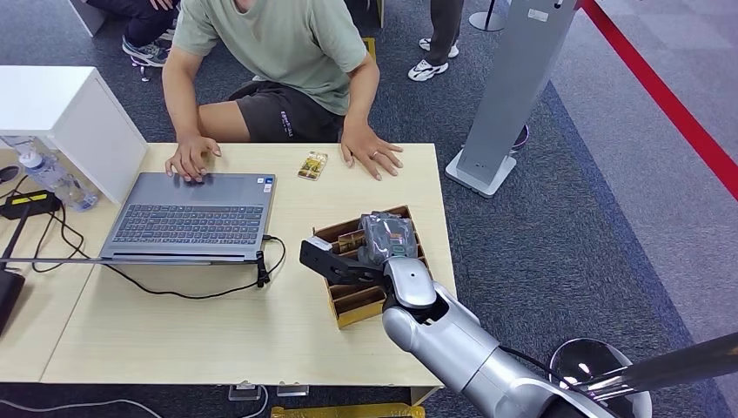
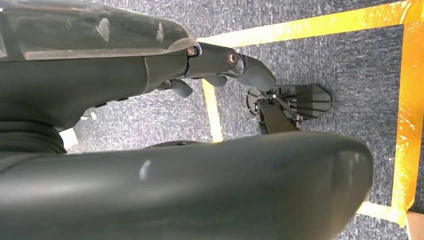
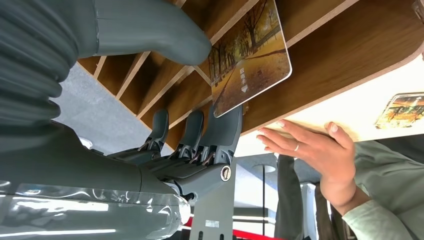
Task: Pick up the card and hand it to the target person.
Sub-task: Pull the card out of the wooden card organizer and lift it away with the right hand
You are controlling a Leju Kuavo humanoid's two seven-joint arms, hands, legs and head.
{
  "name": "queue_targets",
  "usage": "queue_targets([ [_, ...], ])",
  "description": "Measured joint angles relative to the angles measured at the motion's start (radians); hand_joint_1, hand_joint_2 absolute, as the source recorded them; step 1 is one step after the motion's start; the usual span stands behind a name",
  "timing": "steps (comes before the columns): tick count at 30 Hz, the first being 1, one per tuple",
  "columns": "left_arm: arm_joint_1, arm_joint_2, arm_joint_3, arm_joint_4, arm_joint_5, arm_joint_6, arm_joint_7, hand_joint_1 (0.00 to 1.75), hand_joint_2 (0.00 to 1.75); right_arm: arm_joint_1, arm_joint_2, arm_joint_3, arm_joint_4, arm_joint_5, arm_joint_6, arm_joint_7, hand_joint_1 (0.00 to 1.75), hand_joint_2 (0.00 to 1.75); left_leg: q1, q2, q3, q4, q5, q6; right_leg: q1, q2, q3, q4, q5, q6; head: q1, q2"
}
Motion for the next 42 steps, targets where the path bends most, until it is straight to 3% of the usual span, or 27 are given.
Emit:
queue_targets([
  [42,0.000,0.000,0.000,0.000,0.002,0.000,0.000,0.00,0.00,0.016,0.002,0.004,-0.051,-0.019,0.017,-0.017,0.95,1.75,0.000,0.000,0.000,0.000,0.000,0.000,0.000,0.000,0.000,0.000,0.000,0.000,0.000,0.000],
])
